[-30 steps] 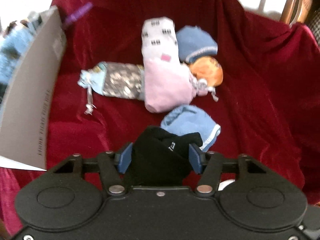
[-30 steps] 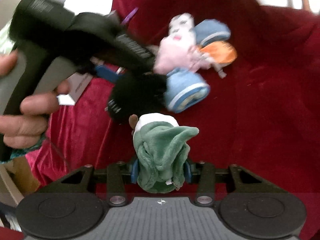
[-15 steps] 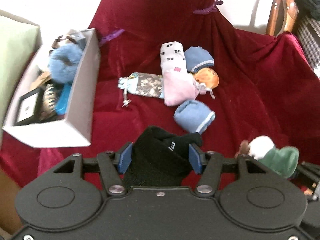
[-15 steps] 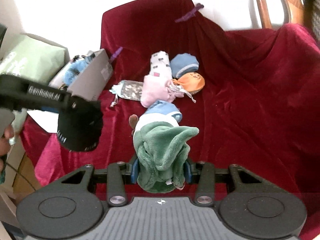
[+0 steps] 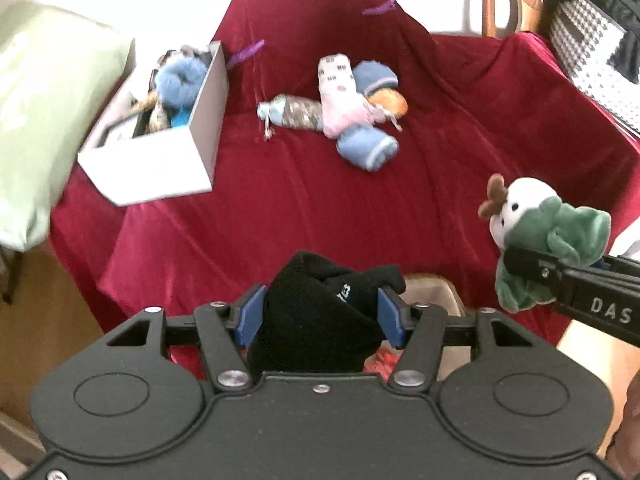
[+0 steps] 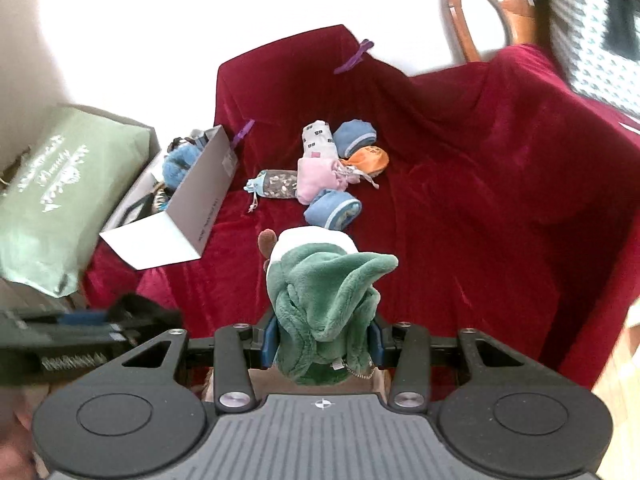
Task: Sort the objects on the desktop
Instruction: 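Carry the black hat and green plush over the basket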
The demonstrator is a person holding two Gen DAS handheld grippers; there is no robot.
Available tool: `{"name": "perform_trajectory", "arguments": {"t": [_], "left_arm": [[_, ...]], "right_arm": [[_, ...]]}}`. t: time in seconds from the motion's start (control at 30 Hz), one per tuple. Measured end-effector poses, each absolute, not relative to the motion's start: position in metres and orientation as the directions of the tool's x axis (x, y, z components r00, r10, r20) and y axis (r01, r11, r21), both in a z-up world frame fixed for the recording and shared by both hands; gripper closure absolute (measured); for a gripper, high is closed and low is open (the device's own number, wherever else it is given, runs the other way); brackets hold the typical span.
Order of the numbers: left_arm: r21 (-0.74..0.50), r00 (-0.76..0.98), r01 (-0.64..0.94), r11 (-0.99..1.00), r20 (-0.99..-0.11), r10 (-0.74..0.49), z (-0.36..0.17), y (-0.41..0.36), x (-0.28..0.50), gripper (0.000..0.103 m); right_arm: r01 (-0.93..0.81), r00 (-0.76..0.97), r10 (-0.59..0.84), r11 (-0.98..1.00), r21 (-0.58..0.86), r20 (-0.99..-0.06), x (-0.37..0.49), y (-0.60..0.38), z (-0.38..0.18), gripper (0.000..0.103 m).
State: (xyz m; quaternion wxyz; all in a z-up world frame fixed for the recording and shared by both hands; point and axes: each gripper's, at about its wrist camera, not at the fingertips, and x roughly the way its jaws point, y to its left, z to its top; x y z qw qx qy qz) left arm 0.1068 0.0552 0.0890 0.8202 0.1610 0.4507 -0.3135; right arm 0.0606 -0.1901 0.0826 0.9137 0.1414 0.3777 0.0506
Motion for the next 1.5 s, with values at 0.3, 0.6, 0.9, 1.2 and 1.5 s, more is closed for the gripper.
{"name": "perform_trajectory", "arguments": {"t": [0.3, 0.6, 0.9, 1.2, 1.5], "left_arm": [[-0.029, 0.35, 0.615, 0.788, -0.886, -0.306, 0.022, 0.063, 0.075, 0.047], [0.029, 0.361, 0.587, 0.809, -0.904, -0.229, -0.017, 0.066, 0.06, 0.047], [0.073, 0.4, 0.602, 0.795, -0.889, -0.221, -0.023, 0.063, 0.054, 0.046], [0.1, 0.408, 0.612, 0.784, -0.89, -0.204, -0.028, 0.054, 0.053, 0.037], [0.056, 0.355, 0.619, 0.783, -0.91, -0.216, -0.031, 0.055, 0.052, 0.025]], "right_arm": [[0.027, 0.706, 0.212, 0.945, 0.325, -0.675, 0.014, -0.175, 0.049, 0.06], [0.089, 0.622, 0.17, 0.955, 0.284, -0.764, 0.016, -0.163, -0.005, 0.06], [0.106, 0.618, 0.167, 0.951, 0.292, -0.768, 0.014, -0.165, -0.012, 0.06], [0.113, 0.599, 0.173, 0.949, 0.296, -0.782, 0.017, -0.166, -0.019, 0.06], [0.115, 0.59, 0.178, 0.947, 0.3, -0.788, 0.018, -0.167, -0.023, 0.06]]}}
